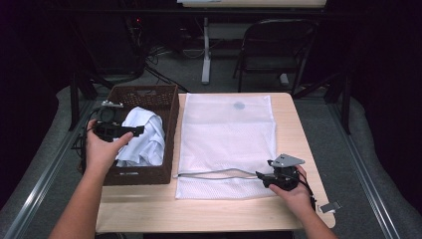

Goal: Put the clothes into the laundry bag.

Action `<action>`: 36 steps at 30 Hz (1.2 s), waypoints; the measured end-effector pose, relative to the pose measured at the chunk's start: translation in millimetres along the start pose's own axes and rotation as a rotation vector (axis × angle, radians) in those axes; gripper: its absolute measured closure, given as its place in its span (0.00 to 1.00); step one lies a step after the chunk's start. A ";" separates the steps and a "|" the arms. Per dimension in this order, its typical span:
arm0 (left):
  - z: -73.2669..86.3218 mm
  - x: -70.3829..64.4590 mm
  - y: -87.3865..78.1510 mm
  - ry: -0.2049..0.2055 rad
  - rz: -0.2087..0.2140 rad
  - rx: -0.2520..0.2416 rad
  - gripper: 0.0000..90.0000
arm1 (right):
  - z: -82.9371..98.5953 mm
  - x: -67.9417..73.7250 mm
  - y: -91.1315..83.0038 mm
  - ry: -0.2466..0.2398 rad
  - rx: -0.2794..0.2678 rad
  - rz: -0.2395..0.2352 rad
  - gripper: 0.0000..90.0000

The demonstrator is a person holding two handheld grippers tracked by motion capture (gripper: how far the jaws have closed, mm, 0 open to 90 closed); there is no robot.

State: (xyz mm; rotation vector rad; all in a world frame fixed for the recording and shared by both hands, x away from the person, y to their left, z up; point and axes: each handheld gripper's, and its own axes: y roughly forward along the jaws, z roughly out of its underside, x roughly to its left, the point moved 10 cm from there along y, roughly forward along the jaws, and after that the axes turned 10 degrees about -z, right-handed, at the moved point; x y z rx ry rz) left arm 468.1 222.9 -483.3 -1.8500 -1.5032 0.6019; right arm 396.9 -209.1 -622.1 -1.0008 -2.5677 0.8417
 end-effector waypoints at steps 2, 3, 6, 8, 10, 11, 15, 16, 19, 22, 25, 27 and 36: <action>-2.6 0.7 2.9 0.007 -0.007 0.014 0.18 | 0.0 -0.2 -0.1 0.003 -0.001 0.001 0.39; -4.6 0.6 4.7 0.000 -0.013 0.016 0.18 | -0.1 -0.5 0.0 0.003 -0.002 0.001 0.39; -7.2 0.7 9.8 -0.001 -0.012 0.043 0.18 | -0.1 -0.5 -0.1 0.003 -0.002 0.001 0.39; -8.8 0.6 14.0 -0.005 -0.019 0.056 0.18 | -0.1 -0.6 -0.2 0.003 -0.002 0.001 0.39; -9.4 1.0 16.1 0.000 -0.023 0.063 0.18 | -0.1 -0.6 -0.2 0.003 -0.002 0.001 0.39; -10.4 1.2 20.1 0.001 -0.025 0.078 0.18 | -0.1 -0.6 -0.2 0.003 -0.002 0.000 0.39; -12.1 2.3 26.1 -0.004 -0.032 0.096 0.18 | 0.1 -0.7 -0.2 0.002 -0.001 -0.002 0.39; -12.9 3.2 30.1 -0.003 -0.033 0.110 0.18 | -0.1 -0.7 -0.2 0.003 -0.002 -0.001 0.39; -12.9 6.0 34.7 -0.004 -0.039 0.124 0.20 | 0.1 -0.7 0.0 0.003 -0.001 -0.002 0.39; -11.0 12.4 45.8 -0.028 -0.060 0.159 0.20 | 0.2 -0.4 0.1 0.001 0.001 -0.003 0.39; -11.9 13.4 51.8 -0.044 -0.058 0.167 0.20 | 0.3 -0.3 0.2 0.004 0.001 -0.005 0.39; -12.8 13.7 55.6 -0.051 -0.057 0.172 0.20 | 0.3 -0.6 0.5 0.002 0.001 -0.004 0.39; -8.1 24.8 73.9 -0.084 -0.098 0.224 0.21 | 0.4 -0.9 0.4 0.006 0.001 -0.004 0.39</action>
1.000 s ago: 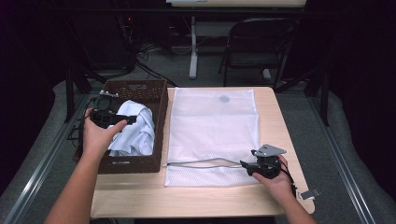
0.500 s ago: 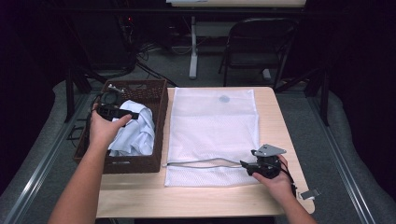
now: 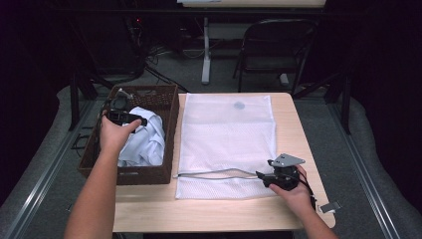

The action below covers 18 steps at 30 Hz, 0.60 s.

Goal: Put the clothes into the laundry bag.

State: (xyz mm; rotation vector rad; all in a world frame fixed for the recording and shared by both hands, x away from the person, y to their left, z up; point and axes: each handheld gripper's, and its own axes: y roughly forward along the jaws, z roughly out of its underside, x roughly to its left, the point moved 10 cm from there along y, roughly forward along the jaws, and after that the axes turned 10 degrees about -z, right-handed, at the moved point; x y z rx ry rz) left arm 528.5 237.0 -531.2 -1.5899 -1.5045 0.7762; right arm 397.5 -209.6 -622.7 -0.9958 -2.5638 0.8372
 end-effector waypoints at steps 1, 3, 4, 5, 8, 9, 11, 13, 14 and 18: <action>0.2 0.6 1.5 -0.005 0.003 0.005 0.21 | -0.1 0.1 -0.1 0.000 0.000 0.000 0.39; 0.0 1.1 2.7 -0.008 0.003 0.006 0.21 | -0.1 0.2 -0.3 -0.001 -0.001 -0.001 0.39; -0.7 1.4 4.7 -0.014 0.003 0.009 0.21 | -0.1 -0.1 -0.1 -0.001 -0.001 -0.001 0.39; -0.7 1.4 4.7 -0.014 0.003 0.009 0.21 | 0.0 0.0 0.2 0.000 -0.001 -0.003 0.39; -0.8 1.3 9.1 -0.022 0.005 0.030 0.21 | 0.3 0.5 0.6 -0.003 0.002 -0.006 0.39; -0.7 1.0 10.6 -0.026 0.004 0.034 0.22 | 0.2 0.7 0.6 -0.003 0.002 -0.007 0.39; -0.4 0.7 12.9 -0.025 0.003 0.042 0.22 | 0.2 0.9 0.6 -0.002 0.002 -0.008 0.39; -0.4 -0.1 14.5 -0.028 0.008 0.048 0.22 | 0.3 0.3 0.6 -0.002 0.002 -0.008 0.39; -1.0 0.3 15.4 -0.029 0.004 0.045 0.22 | 0.3 0.1 0.7 -0.001 0.002 -0.007 0.39; -2.7 0.3 16.5 -0.044 0.016 0.042 0.22 | 0.5 0.5 0.9 -0.004 0.004 -0.010 0.39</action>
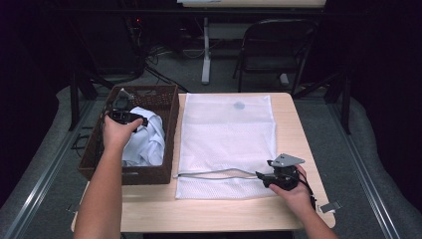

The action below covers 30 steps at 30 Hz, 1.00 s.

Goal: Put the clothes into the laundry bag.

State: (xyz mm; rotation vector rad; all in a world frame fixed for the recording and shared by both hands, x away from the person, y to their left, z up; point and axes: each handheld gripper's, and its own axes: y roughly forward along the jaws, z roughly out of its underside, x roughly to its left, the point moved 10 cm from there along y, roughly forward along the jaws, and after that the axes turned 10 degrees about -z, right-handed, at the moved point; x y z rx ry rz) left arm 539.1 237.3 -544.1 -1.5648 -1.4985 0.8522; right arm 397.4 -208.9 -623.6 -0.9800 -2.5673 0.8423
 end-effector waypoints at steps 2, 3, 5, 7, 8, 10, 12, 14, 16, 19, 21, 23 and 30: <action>0.3 0.5 2.6 -0.006 0.002 0.011 0.22 | 0.0 0.3 -0.1 0.001 0.000 0.000 0.39; 0.3 0.5 2.6 -0.006 0.002 0.011 0.22 | 0.1 0.3 -0.1 0.000 0.000 0.000 0.39; 0.2 1.2 4.9 -0.009 0.001 0.012 0.22 | 0.2 0.0 0.1 0.000 0.001 -0.001 0.39; 0.4 1.4 6.1 -0.011 0.003 0.018 0.22 | 0.2 -0.1 0.0 0.003 0.000 -0.001 0.39; 0.0 1.8 6.8 -0.012 0.001 0.015 0.22 | 0.2 -0.1 0.0 0.004 0.000 -0.002 0.39; 0.0 1.4 8.0 -0.014 0.008 0.017 0.21 | 0.3 -0.6 -0.1 0.007 0.000 0.001 0.39; 0.3 1.4 9.3 -0.013 0.007 0.022 0.20 | 0.1 -0.4 -0.5 0.008 -0.001 0.001 0.39; 0.1 1.4 10.1 -0.015 0.005 0.020 0.19 | -0.2 -0.2 -0.5 0.006 -0.004 0.001 0.39; 1.0 1.0 13.3 -0.023 -0.002 0.031 0.18 | -0.3 0.0 -0.7 0.006 -0.003 0.000 0.39; 1.0 -0.9 17.1 -0.031 0.004 0.042 0.18 | 0.0 -0.2 -0.4 0.005 -0.001 0.001 0.39; 1.6 -2.1 21.3 -0.022 0.001 0.047 0.18 | -0.3 -0.1 -0.8 0.007 -0.004 0.000 0.39; 3.4 -3.9 26.2 -0.016 -0.007 0.062 0.18 | -0.2 -0.4 -1.0 0.009 -0.004 -0.001 0.39; 6.4 -8.5 37.6 0.009 -0.033 0.085 0.18 | -0.3 -0.2 -1.0 0.007 -0.004 -0.002 0.39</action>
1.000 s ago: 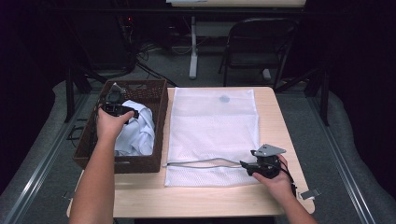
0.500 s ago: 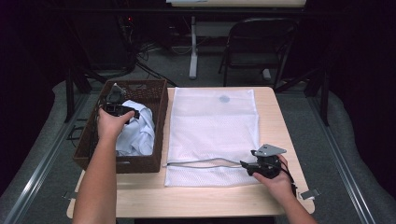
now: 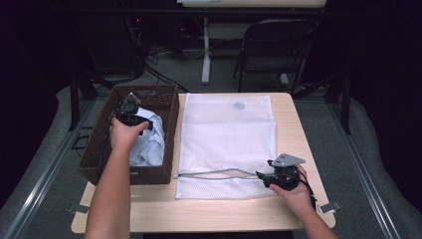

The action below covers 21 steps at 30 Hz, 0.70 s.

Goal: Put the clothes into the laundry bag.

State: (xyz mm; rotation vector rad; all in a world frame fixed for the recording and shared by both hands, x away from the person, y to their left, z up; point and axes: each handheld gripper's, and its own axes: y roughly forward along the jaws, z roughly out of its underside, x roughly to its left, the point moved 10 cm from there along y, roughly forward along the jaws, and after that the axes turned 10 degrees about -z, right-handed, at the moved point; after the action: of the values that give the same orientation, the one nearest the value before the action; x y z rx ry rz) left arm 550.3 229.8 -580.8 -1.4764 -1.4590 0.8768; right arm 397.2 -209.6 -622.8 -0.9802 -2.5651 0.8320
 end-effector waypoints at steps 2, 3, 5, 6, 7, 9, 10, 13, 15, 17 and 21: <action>0.2 0.0 1.4 0.005 -0.005 0.002 0.18 | 0.0 0.1 0.0 0.000 0.000 0.000 0.39; 0.2 0.1 2.3 0.008 -0.011 0.004 0.18 | 0.0 0.1 0.0 0.000 0.000 0.000 0.39; -0.4 -0.1 4.4 0.005 -0.022 -0.002 0.18 | -0.3 0.0 -0.3 0.000 -0.001 0.001 0.39; 0.2 -0.8 6.5 0.008 -0.030 0.008 0.18 | -0.2 -0.1 -0.2 0.000 -0.001 0.001 0.39; 0.1 -0.5 6.7 0.007 -0.035 0.010 0.18 | -0.2 -0.1 -0.2 0.000 -0.001 0.001 0.39; -0.3 -0.4 7.7 0.007 -0.038 0.009 0.18 | -0.3 -0.1 -0.1 0.000 -0.001 0.001 0.39; -0.4 0.2 8.6 0.008 -0.044 0.007 0.18 | -0.3 0.1 0.0 -0.001 -0.002 0.000 0.39; 1.1 1.8 10.7 0.010 -0.056 0.019 0.18 | -0.5 0.3 0.2 -0.001 -0.002 -0.001 0.39; 1.7 2.4 12.5 0.009 -0.062 0.021 0.18 | -0.5 0.4 0.3 0.000 -0.002 0.000 0.39; 2.6 3.0 13.8 0.013 -0.069 0.029 0.18 | -0.6 0.5 0.3 -0.001 -0.002 0.000 0.39; 3.0 3.9 14.7 0.013 -0.075 0.033 0.18 | -1.0 0.6 0.4 -0.003 -0.004 0.001 0.39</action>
State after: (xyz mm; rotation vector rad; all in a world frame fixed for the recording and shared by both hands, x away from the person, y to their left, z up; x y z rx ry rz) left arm 553.6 234.8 -595.1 -1.3919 -1.4743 0.8398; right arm 397.4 -208.5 -622.3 -0.9814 -2.5700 0.8300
